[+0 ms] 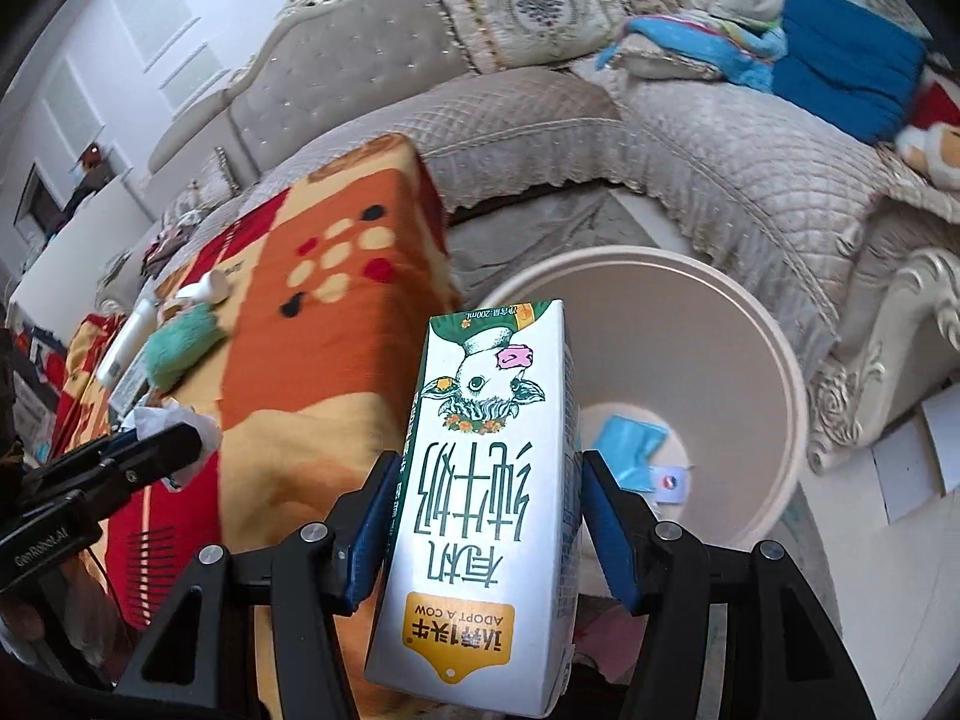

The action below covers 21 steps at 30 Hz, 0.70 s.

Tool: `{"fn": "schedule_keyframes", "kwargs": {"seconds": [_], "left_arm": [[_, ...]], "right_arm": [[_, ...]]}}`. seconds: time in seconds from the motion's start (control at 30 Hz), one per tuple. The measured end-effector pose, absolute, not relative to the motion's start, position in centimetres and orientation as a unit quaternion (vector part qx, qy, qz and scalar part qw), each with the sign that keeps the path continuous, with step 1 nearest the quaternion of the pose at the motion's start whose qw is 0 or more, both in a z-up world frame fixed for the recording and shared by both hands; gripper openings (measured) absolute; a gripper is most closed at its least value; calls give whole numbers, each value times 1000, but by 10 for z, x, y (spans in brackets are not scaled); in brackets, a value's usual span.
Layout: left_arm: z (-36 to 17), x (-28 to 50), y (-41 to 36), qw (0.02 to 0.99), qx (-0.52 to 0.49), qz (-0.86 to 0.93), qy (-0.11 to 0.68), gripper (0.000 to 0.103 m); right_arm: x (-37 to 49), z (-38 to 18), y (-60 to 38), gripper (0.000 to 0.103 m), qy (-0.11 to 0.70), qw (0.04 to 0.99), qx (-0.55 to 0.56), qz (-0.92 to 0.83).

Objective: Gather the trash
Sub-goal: 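Carry the tissue and milk carton over the beige bin with both tools, then open both tools to drop the tissue and milk carton into the bin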

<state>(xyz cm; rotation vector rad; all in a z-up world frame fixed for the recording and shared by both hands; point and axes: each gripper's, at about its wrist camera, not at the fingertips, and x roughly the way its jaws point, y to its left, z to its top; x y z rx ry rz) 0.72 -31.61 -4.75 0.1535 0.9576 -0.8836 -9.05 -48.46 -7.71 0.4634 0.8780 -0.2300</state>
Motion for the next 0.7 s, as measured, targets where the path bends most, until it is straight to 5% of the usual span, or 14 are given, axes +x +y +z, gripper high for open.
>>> {"fn": "schedule_keyframes", "kwargs": {"seconds": [0.7], "left_arm": [[-68,9,-394,765,85,-440,463,30]], "right_arm": [[-92,-125,-533,57,455,839,263,-142]]}}
